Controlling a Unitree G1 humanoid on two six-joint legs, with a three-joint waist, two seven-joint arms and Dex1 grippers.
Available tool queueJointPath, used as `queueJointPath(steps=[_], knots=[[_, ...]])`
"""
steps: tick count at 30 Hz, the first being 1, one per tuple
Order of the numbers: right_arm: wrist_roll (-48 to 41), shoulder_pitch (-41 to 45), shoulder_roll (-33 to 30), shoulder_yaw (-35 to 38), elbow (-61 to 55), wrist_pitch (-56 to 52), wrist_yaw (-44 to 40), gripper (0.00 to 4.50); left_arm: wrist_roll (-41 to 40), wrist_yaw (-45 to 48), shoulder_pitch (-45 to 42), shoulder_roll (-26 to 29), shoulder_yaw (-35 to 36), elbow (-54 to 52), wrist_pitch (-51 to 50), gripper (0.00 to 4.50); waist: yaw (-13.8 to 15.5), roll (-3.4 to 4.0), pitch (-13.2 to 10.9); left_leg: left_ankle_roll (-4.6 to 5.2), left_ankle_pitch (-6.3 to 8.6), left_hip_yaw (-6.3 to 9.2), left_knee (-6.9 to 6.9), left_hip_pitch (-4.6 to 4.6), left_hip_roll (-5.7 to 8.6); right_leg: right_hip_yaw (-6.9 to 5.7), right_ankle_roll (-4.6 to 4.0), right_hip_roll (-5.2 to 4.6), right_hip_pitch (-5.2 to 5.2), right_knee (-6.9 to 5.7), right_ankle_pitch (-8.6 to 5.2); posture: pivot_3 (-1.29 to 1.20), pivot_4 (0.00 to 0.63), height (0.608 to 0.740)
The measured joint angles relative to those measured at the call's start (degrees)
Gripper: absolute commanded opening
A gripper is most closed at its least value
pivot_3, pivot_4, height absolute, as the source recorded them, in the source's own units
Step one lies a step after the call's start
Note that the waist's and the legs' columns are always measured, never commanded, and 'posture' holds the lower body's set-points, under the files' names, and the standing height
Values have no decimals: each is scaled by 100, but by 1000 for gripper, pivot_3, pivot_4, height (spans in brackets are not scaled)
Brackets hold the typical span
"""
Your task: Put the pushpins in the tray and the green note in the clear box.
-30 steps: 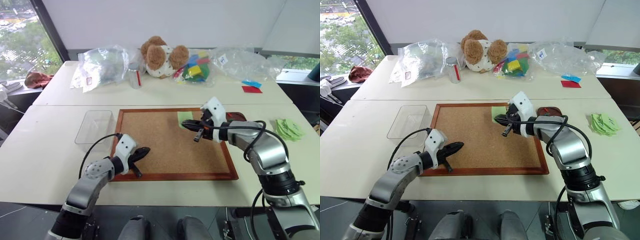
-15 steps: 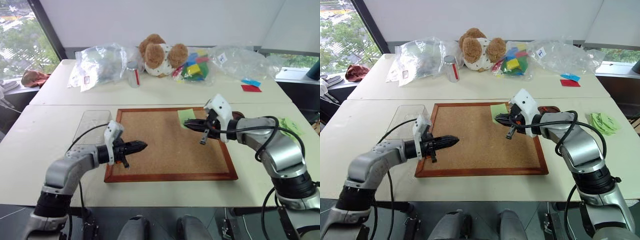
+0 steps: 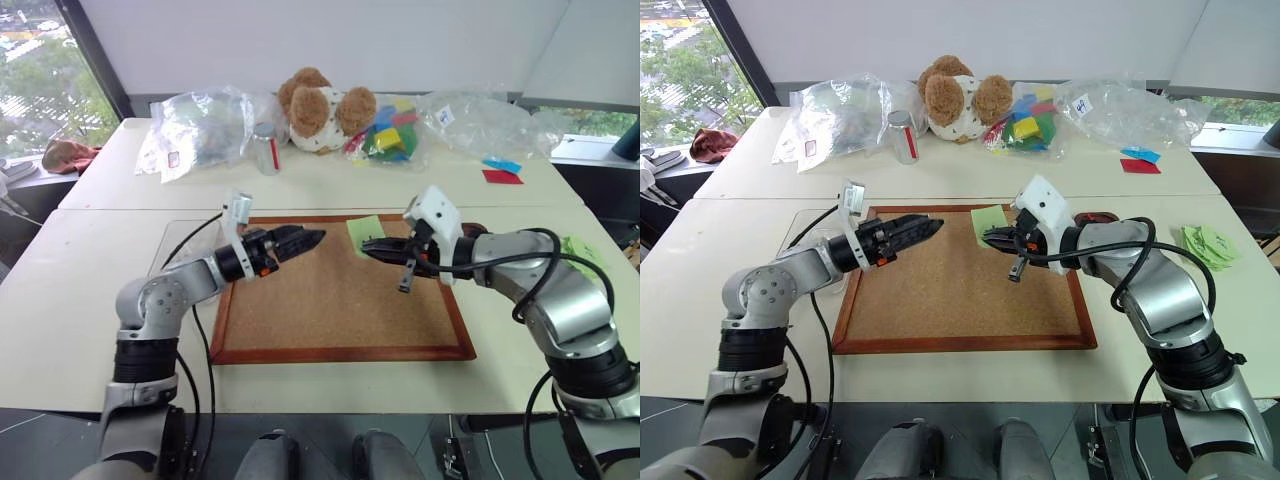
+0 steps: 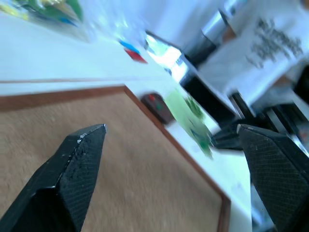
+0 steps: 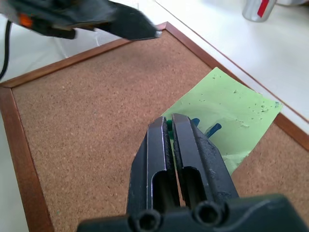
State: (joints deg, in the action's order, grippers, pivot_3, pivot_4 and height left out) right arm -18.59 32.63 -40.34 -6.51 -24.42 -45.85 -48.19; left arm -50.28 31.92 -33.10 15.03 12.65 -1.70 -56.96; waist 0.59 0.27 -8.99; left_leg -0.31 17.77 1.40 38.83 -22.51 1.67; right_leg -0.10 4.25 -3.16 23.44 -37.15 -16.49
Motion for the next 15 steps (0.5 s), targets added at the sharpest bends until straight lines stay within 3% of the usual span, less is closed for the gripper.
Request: queueJointPath(steps=[8, 15], knots=[[-27, 169, 16, -291, -140, 37, -79, 0, -737, -1094, -122, -1022, 394, 177, -320, 4468, 8, -4, -2, -5, -3, 0, 9, -1, 0, 0, 2, 1, -2, -2, 1, 0, 150, 740], [-29, 364, 59, -461, -137, 156, -172, 0, -1304, -1935, -169, -1549, 542, 190, -510, 4468, 3, -4, -2, -9, -5, 0, 10, -1, 1, 0, 3, 4, -2, -4, 2, 0, 150, 740]])
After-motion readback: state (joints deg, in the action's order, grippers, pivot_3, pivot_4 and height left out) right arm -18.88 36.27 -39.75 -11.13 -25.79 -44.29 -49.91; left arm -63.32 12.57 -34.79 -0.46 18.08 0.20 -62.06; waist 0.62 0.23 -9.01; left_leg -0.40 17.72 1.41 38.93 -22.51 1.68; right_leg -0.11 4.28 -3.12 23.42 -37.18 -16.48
